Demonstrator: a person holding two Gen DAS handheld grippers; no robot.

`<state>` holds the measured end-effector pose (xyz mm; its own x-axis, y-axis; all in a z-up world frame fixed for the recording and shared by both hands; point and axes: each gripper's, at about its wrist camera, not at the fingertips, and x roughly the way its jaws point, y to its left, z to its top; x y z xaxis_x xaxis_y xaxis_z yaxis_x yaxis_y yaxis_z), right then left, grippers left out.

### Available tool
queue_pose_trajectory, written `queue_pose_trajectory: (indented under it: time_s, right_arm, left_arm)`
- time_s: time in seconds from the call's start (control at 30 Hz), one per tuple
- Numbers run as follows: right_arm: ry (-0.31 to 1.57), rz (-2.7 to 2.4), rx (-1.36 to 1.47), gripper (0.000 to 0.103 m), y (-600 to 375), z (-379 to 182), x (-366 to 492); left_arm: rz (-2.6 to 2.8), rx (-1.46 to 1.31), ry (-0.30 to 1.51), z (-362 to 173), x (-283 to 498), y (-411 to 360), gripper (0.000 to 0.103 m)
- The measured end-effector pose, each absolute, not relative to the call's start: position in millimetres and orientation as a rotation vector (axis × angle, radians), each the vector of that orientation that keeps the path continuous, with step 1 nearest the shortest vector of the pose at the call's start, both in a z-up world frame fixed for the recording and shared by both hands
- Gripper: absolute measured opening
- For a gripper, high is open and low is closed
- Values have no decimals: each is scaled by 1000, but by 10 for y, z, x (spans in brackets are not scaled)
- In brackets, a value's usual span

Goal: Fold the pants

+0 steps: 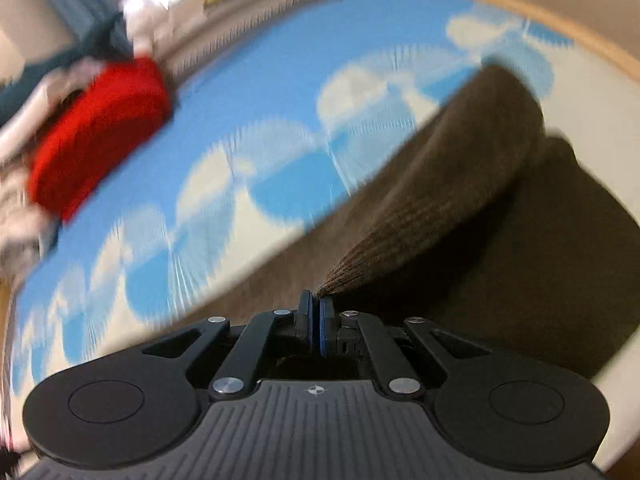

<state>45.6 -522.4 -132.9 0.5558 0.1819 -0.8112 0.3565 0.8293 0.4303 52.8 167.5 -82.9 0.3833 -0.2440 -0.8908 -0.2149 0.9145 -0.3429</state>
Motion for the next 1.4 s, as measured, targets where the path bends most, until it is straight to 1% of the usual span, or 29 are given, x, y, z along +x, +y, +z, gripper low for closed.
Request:
queue_pose_trajectory:
  time_s: [0.07, 0.1, 0.17, 0.2, 0.23, 0.27, 0.3, 0.33, 0.37, 0.4, 0.47, 0.57, 0.63, 0.7, 0.73, 0.77, 0.83, 0.87, 0.9, 0.93, 1.0, 1.03, 1.13, 1.17, 1.2, 1.23, 1.27, 1.3, 1.4]
  right_arm:
    - [1127, -56, 602, 3, -5242, -1552, 370]
    - [1161, -40, 631, 3, -5293, -1628, 322]
    - [1103, -58, 675, 5, -5463, -1603, 233]
    - [1041, -91, 691, 5, -5578, -1550, 172]
    - [992, -123, 720, 5, -5687, -1524, 126]
    - [941, -161, 769, 9, -5822, -1518, 70]
    - [895, -203, 815, 13, -5949, -1528, 21]
    - [865, -237, 845, 16, -6038, -1548, -7]
    - [848, -273, 865, 25, -6121, -1579, -23]
    - [845, -323, 883, 34, -6212, -1630, -26]
    - [830, -436, 934, 39, -6431, -1736, -82]
    - [781, -537, 1096, 41, -6696, -1973, -106]
    - [798, -555, 1196, 42, -6761, -2161, -61]
    - [838, -540, 1229, 43, -6756, -2275, 38]
    - [853, -525, 1221, 43, -6727, -2299, 107]
    - [862, -513, 1197, 43, -6690, -2302, 175]
    - [884, -533, 1116, 42, -6626, -2269, 251]
    - [884, -558, 1096, 40, -6627, -2244, 268]
    - [875, -594, 1079, 24, -6593, -2208, 290]
    - [863, -611, 1060, 11, -6568, -2159, 308]
    - [835, -606, 1015, 8, -6484, -2050, 381]
    - [796, -580, 1002, 8, -6453, -1977, 427]
    - [572, -333, 921, 10, -6288, -1622, 553]
    - [479, -225, 857, 12, -6223, -1454, 575]
    - [371, -118, 797, 10, -6177, -1309, 535]
    - [287, -67, 757, 14, -6163, -1213, 455]
    - [280, -114, 781, 23, -6218, -1211, 399]
    - [316, -209, 838, 31, -6297, -1284, 358]
    - [522, -407, 932, 31, -6469, -1604, 277]
  left_arm:
    - [-41, -401, 1252, -925, 536, 1691, 2]
    - [-48, -397, 1277, -972, 552, 1698, 2]
    - [-33, -387, 1313, -1051, 585, 1729, 2]
    - [-23, -391, 1323, -1074, 605, 1739, 6]
    - [-20, -410, 1329, -1105, 632, 1762, 13]
    - [-17, -431, 1333, -1121, 655, 1777, 19]
    - [-11, -452, 1340, -1141, 681, 1793, 35]
    - [0, -464, 1351, -1159, 699, 1811, 54]
    - [15, -465, 1357, -1173, 721, 1818, 59]
    - [28, -456, 1356, -1184, 741, 1820, 61]
    - [57, -432, 1367, -1220, 786, 1821, 61]
    - [78, -425, 1382, -1269, 824, 1841, 61]
    - [80, -412, 1386, -1288, 848, 1844, 60]
    - [83, -413, 1382, -1295, 865, 1843, 59]
    - [85, -410, 1379, -1293, 868, 1838, 57]
    - [85, -405, 1380, -1293, 869, 1830, 44]
    - [74, -383, 1372, -1271, 853, 1790, 31]
    - [69, -348, 1362, -1255, 847, 1749, 29]
    - [65, -311, 1356, -1239, 840, 1706, 27]
    - [62, -290, 1349, -1225, 832, 1674, 25]
    - [69, -291, 1331, -1201, 825, 1664, 24]
    - [74, -300, 1322, -1183, 825, 1673, 24]
    - [85, -344, 1284, -1106, 825, 1713, 24]
    - [87, -345, 1281, -1095, 825, 1709, 24]
    - [87, -337, 1287, -1098, 825, 1696, 24]
    - [87, -325, 1294, -1106, 830, 1672, 24]
    - [86, -315, 1298, -1109, 832, 1658, 24]
    - [84, -307, 1300, -1111, 833, 1652, 24]
    - [88, -311, 1312, -1131, 856, 1661, 24]
